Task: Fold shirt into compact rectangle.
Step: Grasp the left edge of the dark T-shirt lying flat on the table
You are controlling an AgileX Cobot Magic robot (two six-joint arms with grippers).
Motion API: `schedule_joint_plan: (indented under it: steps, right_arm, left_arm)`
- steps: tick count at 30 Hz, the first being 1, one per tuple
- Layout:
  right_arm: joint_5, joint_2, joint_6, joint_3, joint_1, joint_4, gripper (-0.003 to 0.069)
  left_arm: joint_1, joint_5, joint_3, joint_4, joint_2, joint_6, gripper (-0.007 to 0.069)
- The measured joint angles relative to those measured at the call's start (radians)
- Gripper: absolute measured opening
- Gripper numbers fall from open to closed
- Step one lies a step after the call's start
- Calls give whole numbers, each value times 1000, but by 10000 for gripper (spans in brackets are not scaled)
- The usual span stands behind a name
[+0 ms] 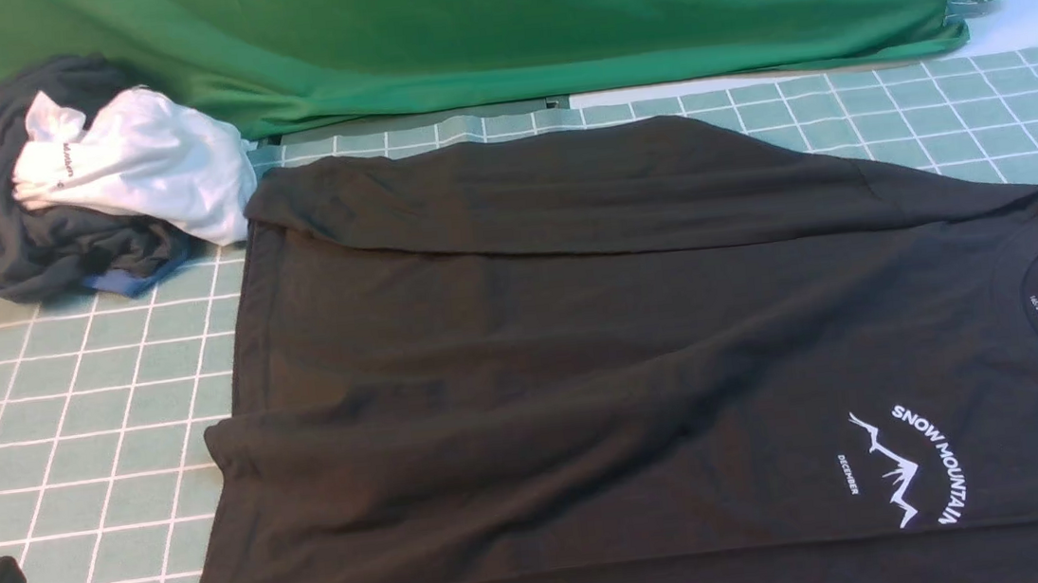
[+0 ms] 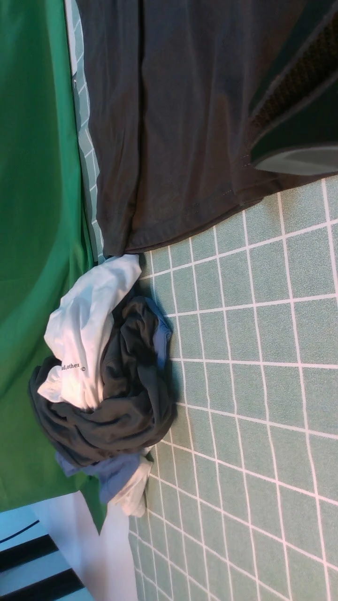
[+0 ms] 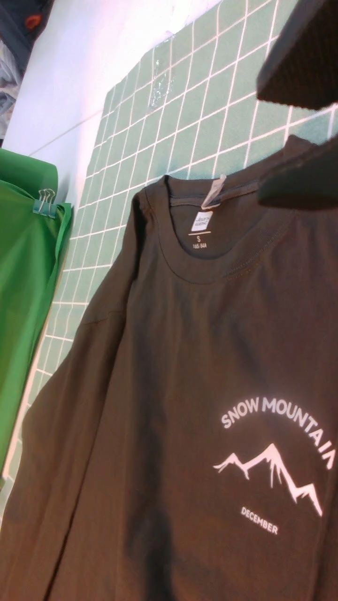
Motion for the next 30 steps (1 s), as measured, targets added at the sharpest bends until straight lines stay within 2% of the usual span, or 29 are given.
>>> schedule_joint_plan:
  steps: [22,24,26,27,29,30]
  right_arm:
    - [0,0,0,0,0,0,245]
    - [0,0,0,0,0,0,245]
    - [0,0,0,0,0,0,245]
    - [0,0,0,0,0,0,245]
    - [0,0,0,0,0,0,245]
    - [0,0,0,0,0,0,245]
  left_arm:
    - [0,-20,0,-5,0,2,36]
    - [0,-64,0,-76,0,-7,36]
    - [0,-141,0,-217,0,-52,36]
    - [0,-150,0,-231,0,-56,36]
    - [0,-265,0,-370,0,-101,36]
    - [0,-286,0,-387,0,-108,36]
